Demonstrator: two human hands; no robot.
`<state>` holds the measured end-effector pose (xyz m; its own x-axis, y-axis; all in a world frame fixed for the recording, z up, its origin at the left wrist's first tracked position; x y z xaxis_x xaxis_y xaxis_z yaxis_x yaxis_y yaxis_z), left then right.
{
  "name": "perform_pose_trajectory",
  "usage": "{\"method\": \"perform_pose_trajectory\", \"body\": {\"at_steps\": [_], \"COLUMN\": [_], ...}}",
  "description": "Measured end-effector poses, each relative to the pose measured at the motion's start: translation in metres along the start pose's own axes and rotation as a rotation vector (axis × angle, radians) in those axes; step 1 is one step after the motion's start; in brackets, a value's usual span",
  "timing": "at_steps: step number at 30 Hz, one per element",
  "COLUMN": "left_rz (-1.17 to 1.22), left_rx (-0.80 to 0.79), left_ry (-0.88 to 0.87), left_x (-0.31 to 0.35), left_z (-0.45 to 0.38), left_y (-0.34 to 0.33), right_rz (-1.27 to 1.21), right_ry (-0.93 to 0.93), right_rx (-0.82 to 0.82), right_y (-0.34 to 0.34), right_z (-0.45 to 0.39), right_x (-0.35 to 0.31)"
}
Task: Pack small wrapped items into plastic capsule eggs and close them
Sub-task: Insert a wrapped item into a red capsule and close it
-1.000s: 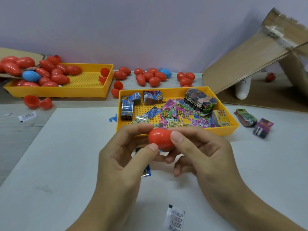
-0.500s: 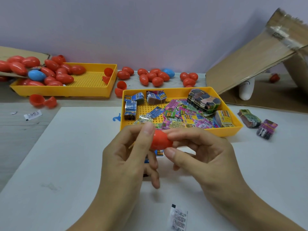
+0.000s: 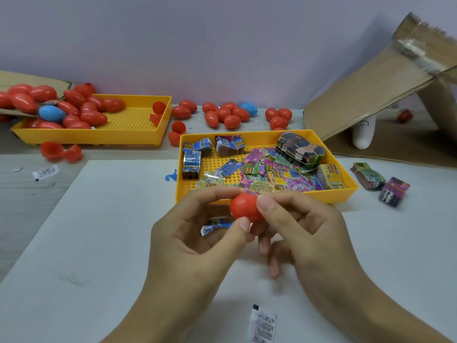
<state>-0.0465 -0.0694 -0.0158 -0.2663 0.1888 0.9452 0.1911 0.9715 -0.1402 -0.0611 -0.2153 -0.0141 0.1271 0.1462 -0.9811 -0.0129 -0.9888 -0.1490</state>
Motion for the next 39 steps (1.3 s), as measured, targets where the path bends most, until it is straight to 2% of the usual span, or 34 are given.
{"method": "perform_pose_trajectory", "body": {"at_steps": [13, 15, 17, 18, 20, 22, 26, 32, 39], "left_rz": [0.023, 0.012, 0.027, 0.039, 0.042, 0.021, 0.035, 0.031, -0.053], "left_rx": [0.030, 0.065, 0.105, 0.122, 0.148, 0.151, 0.139, 0.128, 0.030], "left_ry": [0.077, 0.036, 0.004, -0.005, -0.017, -0.025, -0.017, 0.016, -0.080], "left_x": [0.000, 0.003, 0.004, 0.004, 0.004, 0.003, 0.001, -0.002, 0.001], "left_z": [-0.004, -0.004, -0.004, -0.004, -0.003, -0.003, -0.003, -0.003, -0.002], "left_y": [0.003, 0.004, 0.004, 0.005, 0.006, 0.006, 0.007, 0.008, 0.007], "right_rz": [0.073, 0.342, 0.794, 0.984, 1.263, 1.358, 1.126, 0.667, 0.595], "right_ry": [0.151, 0.310, 0.462, 0.440, 0.217, 0.085, 0.338, 0.326, 0.402], "right_rx": [-0.056, 0.030, 0.148, 0.173, 0.124, 0.040, 0.103, 0.197, 0.229], "right_y": [0.002, 0.011, 0.022, 0.027, 0.033, 0.036, 0.035, 0.040, 0.038], "right_z": [-0.001, -0.002, -0.004, -0.007, -0.013, -0.016, -0.015, -0.016, -0.013], "right_x": [0.000, -0.007, -0.016, -0.018, -0.014, -0.006, -0.012, -0.017, -0.019]}}
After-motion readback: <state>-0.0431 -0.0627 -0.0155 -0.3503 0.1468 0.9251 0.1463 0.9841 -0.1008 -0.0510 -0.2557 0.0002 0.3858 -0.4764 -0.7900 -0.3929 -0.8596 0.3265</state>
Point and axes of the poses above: each hand's wrist, its own z-axis away from the middle knuckle, its own y-axis out of the back of the hand, x = y × z, the point moved 3 cm from there along -z, towards the middle knuckle, and after that the axes turned 4 degrees about -x, right-handed, at the moved point
